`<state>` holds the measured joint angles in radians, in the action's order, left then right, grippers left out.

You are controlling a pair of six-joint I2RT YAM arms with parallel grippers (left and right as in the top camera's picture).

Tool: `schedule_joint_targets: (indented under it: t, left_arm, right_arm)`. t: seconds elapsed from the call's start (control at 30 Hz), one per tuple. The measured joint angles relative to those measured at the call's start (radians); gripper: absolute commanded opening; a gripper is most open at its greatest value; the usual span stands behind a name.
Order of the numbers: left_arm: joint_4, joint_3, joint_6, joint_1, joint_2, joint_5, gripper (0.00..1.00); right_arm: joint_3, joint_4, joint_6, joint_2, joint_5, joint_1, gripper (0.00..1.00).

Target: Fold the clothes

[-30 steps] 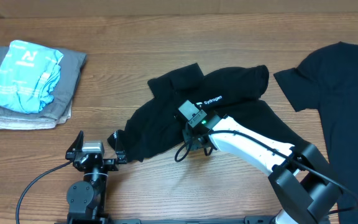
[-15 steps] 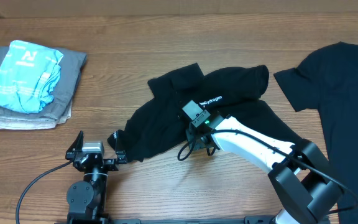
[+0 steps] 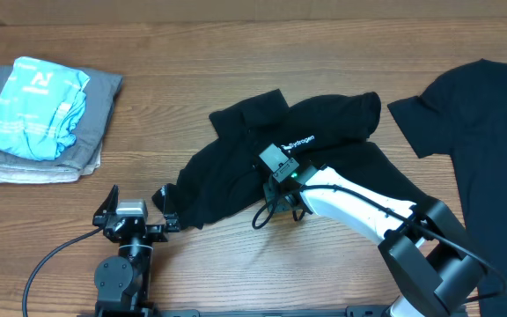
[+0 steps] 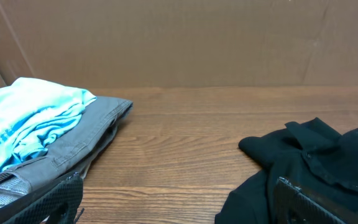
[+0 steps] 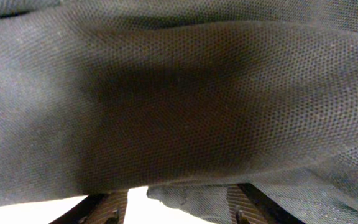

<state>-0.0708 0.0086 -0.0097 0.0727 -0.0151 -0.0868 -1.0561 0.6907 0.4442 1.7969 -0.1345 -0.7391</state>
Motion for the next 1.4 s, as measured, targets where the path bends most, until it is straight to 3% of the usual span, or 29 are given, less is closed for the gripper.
schedule_joint_targets:
  t: [0.23,0.5,0.7,0.93,1.07,1.4]
  left_arm:
    - [0.0,0.0,0.0,0.0,0.0,0.0,1.0]
    - [0.0,0.0,0.0,0.0,0.0,0.0,1.0]
    - [0.0,0.0,0.0,0.0,0.0,0.0,1.0]
    - [0.0,0.0,0.0,0.0,0.0,0.0,1.0]
    - [0.0,0.0,0.0,0.0,0.0,0.0,1.0]
    - [0.0,0.0,0.0,0.0,0.0,0.0,1.0]
  right_arm:
    - [0.002,-0.011,0.0,0.023,0.001,0.0,0.54]
    - [0.002,-0.006,-0.002,0.031,-0.008,0.0,0.4]
    - [0.002,0.008,0.0,0.031,-0.007,0.0,0.38]
    - [0.0,0.025,0.009,0.031,-0.008,0.0,0.13]
    - [-0.003,0.05,0.033,0.031,-0.011,0.0,0.05]
    - [-0.01,0.106,0.076,0.03,0.001,0.0,0.04]
